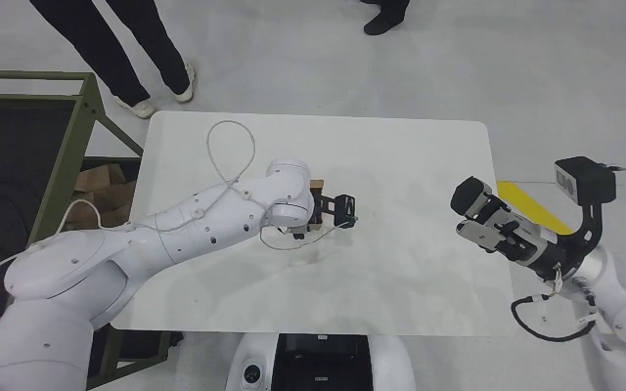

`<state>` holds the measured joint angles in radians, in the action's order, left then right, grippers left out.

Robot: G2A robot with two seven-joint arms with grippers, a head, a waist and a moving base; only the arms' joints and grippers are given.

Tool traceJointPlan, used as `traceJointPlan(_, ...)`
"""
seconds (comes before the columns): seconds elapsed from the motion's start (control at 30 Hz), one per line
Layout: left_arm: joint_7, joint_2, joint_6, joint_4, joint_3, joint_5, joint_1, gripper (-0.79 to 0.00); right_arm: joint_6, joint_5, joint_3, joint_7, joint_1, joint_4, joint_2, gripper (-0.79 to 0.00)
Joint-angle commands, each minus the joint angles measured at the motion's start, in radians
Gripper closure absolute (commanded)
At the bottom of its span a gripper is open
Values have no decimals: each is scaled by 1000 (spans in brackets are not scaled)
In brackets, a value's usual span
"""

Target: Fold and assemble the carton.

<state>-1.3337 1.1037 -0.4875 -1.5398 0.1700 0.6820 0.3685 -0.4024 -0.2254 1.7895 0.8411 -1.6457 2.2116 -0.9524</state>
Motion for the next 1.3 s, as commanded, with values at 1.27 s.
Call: traceJointPlan(1.27, 33, 55, -33, 96, 0, -14, 16, -102, 0, 0, 0, 0, 0, 0, 0, -785)
